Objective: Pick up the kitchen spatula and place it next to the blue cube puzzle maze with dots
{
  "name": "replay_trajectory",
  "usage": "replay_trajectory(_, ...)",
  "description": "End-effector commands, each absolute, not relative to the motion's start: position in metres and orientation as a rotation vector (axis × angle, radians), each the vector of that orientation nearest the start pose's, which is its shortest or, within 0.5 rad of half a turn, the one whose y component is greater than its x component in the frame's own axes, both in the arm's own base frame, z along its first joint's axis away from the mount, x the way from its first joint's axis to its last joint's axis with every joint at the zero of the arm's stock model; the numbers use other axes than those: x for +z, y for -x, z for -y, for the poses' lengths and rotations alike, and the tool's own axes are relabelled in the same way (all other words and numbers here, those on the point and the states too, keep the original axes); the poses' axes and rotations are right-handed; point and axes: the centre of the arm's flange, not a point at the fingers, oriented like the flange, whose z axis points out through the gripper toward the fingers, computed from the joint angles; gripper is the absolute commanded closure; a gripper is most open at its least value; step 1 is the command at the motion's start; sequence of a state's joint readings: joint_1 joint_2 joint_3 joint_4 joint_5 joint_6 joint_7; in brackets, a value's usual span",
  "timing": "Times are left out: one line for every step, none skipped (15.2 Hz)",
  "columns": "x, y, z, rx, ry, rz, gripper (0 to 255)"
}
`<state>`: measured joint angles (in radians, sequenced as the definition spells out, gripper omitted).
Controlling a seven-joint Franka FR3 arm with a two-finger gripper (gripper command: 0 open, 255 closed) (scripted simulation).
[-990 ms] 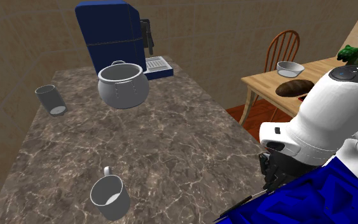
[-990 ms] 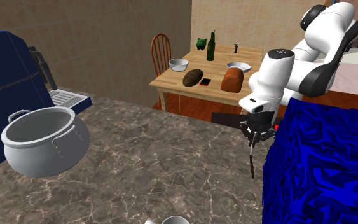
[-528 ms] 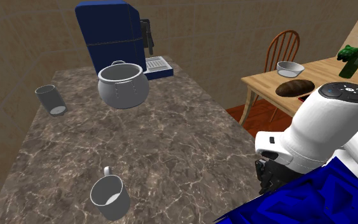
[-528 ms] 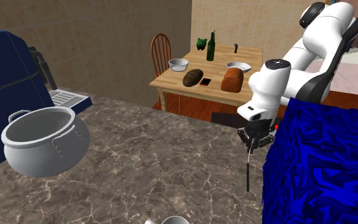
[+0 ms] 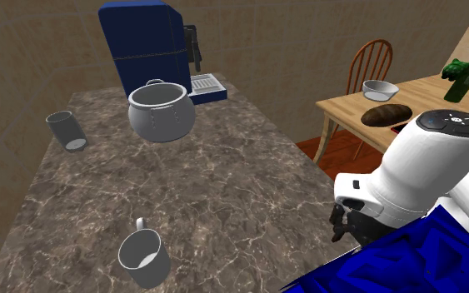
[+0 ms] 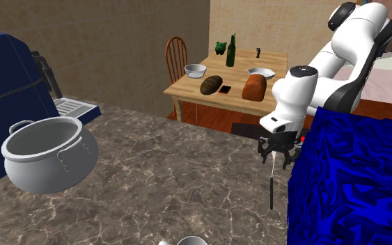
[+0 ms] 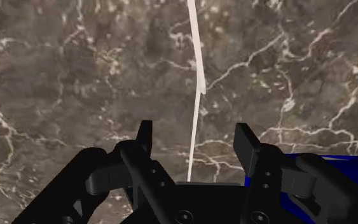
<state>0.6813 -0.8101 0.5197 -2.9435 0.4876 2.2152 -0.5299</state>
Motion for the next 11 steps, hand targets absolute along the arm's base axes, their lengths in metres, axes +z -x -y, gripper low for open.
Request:
replay_trajectory(0.351, -0.126, -0.270, -0.081, 2.463, 1.882, 0)
replay_trajectory(0.350, -0.126, -0.270, -0.081, 2.463, 1.882, 0)
replay_trajectory(0.350, -0.126, -0.271, -0.081, 2.463, 1.882, 0)
replay_trajectory(0.350, -0.126, -0.271, -0.081, 2.463, 1.882, 0)
replay_trajectory(0.364, -0.126, -0.270, -0.081, 2.463, 1.882, 0)
replay_trajectory(0.377, -0.126, -0.269, -0.081, 2.463, 1.882, 0)
replay_trajectory(0.390, -0.126, -0.269, -0.081, 2.463, 1.882, 0)
replay_trajectory(0.400, -0.126, -0.268, -0.081, 2.463, 1.882, 0)
replay_trajectory(0.400, -0.126, -0.268, -0.081, 2.463, 1.882, 0)
replay_trajectory(0.400, -0.126, -0.268, -0.081, 2.463, 1.882, 0)
replay_trajectory(0.400, -0.126, -0.268, -0.081, 2.463, 1.882, 0)
